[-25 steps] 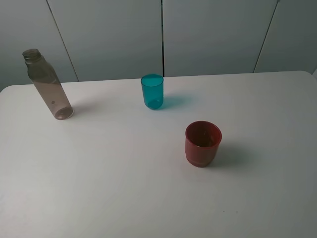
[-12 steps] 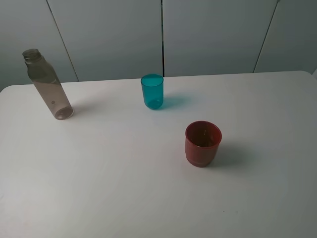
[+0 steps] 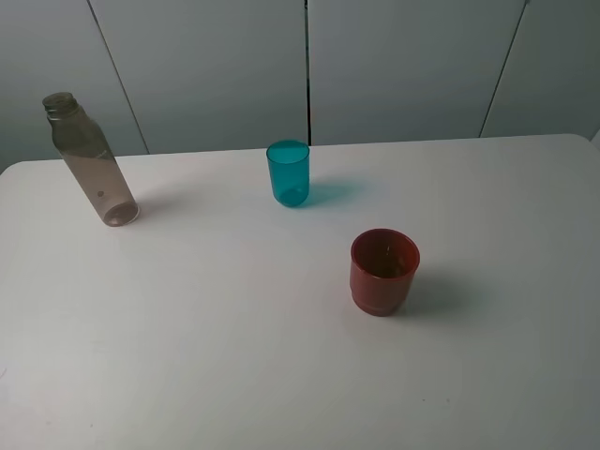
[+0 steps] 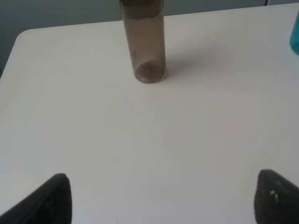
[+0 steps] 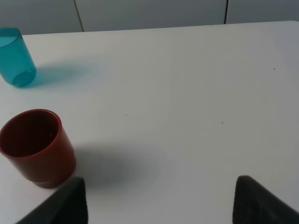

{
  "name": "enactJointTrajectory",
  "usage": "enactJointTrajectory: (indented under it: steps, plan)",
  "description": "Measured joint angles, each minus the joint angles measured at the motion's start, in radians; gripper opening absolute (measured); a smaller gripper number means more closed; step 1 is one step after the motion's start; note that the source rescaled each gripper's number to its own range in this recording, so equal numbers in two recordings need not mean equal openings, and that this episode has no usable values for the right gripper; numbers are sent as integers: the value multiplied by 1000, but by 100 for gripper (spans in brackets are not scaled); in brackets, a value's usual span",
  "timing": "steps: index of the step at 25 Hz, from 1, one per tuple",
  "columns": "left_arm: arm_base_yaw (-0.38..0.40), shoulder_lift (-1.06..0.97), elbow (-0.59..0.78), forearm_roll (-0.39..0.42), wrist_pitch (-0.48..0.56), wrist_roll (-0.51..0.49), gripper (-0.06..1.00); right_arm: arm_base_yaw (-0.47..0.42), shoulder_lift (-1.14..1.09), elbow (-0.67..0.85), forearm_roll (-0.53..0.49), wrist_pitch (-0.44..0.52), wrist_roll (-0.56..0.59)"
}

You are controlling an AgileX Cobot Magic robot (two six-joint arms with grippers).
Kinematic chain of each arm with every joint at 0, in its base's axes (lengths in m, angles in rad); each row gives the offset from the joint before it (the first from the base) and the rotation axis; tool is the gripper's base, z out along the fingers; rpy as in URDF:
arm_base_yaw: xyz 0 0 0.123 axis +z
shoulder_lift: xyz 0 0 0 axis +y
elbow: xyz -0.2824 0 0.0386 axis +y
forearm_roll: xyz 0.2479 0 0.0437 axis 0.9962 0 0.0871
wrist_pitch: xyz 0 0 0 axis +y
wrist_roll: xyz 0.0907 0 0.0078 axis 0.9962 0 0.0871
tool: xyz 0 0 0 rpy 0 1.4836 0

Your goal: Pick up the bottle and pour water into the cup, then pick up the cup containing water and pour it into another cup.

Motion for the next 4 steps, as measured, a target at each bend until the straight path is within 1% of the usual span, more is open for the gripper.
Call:
enactJointTrajectory:
  steps: [4]
  plan:
    - [0, 0, 0, 0, 0, 0, 99, 0, 0, 0, 0, 0, 0]
